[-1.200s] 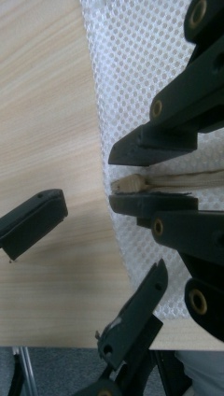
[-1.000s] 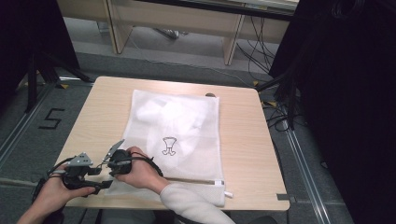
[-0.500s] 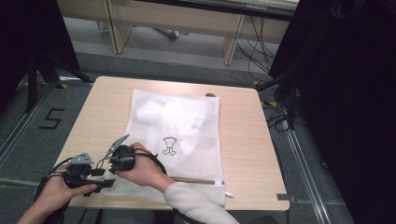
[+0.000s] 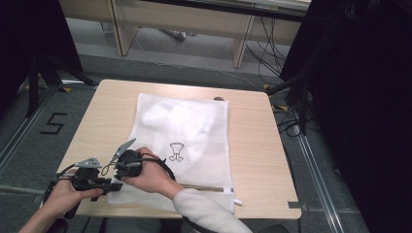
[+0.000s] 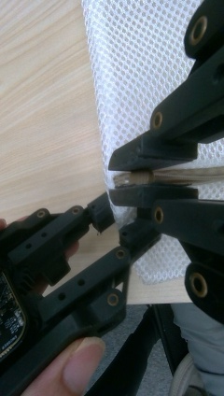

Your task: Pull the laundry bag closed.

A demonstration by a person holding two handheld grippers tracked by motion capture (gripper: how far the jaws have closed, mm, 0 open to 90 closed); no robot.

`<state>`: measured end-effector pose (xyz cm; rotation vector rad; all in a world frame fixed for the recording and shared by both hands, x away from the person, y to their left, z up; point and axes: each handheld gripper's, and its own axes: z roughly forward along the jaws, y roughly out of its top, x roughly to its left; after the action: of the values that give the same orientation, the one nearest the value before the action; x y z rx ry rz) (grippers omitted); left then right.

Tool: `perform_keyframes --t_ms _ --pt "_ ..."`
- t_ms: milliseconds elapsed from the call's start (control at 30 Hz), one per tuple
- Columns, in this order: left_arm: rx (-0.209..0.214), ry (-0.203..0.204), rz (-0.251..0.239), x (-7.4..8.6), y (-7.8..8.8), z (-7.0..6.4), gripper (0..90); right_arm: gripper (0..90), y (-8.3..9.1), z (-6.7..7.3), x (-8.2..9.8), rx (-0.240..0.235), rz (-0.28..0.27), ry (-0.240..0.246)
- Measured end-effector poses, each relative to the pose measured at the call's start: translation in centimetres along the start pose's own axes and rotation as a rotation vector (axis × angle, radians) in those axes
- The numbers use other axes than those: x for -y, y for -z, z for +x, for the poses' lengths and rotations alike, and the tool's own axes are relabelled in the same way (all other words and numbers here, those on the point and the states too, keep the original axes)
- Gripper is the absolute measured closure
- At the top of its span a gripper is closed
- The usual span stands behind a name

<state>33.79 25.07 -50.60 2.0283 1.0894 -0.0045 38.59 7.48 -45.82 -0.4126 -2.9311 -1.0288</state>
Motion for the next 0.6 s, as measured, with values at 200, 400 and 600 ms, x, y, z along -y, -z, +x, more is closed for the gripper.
perform_keyframes --t_ms 200,400,600 --pt "-0.012 0.043 0.006 -0.2 0.06 -0.49 82.2 82.3 0.45 -0.08 0.02 0.013 0.004 0.021" --pt "-0.024 0.093 0.008 -0.28 -0.04 -0.75 85.3 82.3 0.58 -0.16 0.31 0.018 0.003 0.022" --pt "-0.007 0.122 0.012 -0.39 0.19 -0.68 85.7 82.4 0.77 -0.34 0.83 0.019 0.03 0.035"
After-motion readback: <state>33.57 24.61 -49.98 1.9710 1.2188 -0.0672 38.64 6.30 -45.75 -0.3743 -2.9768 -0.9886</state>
